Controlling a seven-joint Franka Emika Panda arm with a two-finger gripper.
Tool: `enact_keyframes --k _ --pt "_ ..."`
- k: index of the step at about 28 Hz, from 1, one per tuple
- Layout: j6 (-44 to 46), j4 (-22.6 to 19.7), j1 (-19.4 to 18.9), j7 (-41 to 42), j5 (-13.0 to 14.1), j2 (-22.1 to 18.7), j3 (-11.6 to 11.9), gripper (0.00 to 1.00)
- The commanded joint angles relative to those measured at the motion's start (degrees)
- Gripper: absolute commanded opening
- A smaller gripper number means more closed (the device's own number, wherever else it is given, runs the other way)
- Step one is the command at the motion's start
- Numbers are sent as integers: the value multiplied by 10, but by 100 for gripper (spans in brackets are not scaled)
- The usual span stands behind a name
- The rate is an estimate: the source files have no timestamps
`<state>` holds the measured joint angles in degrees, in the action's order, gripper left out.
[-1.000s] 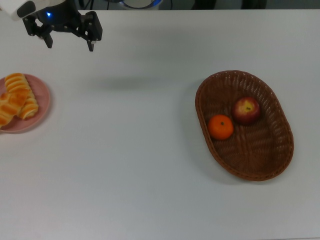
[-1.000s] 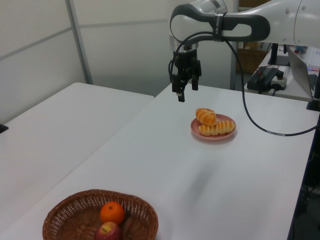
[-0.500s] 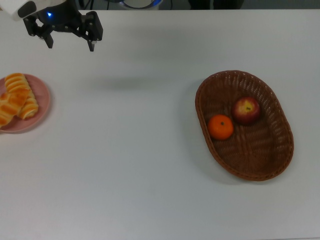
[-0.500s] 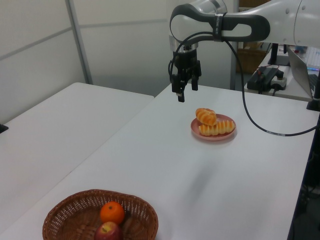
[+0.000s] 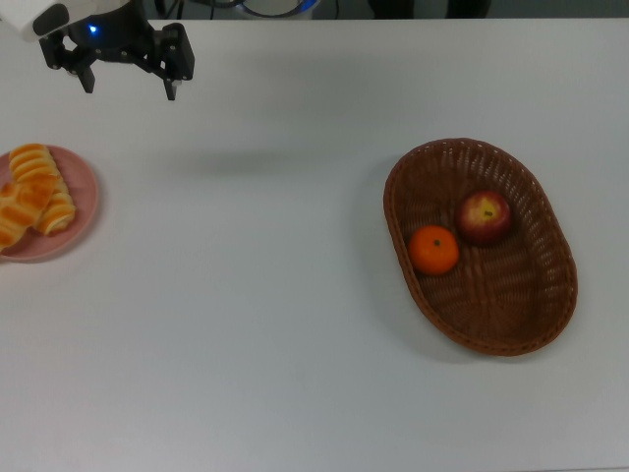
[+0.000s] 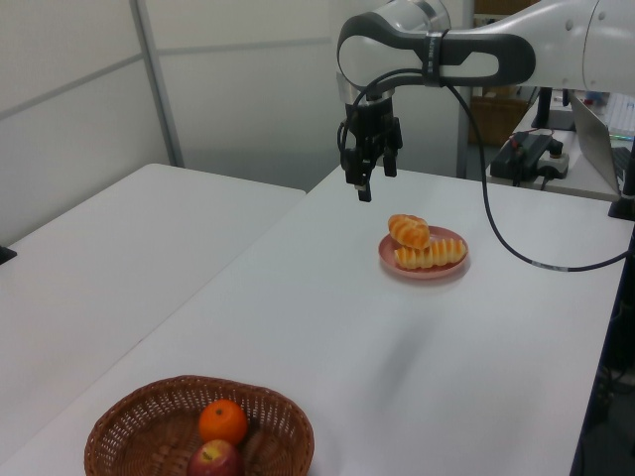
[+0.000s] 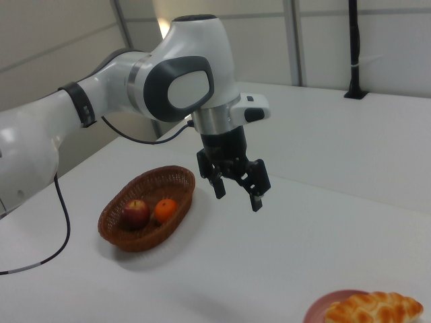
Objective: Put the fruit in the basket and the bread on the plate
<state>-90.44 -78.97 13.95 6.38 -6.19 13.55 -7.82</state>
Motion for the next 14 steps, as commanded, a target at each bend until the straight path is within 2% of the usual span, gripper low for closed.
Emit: enact_keyframes --k 1,14 --pt "11 -11 -2 14 -8 -10 3 100" --pt "11 -12 -1 16 -8 -5 3 100"
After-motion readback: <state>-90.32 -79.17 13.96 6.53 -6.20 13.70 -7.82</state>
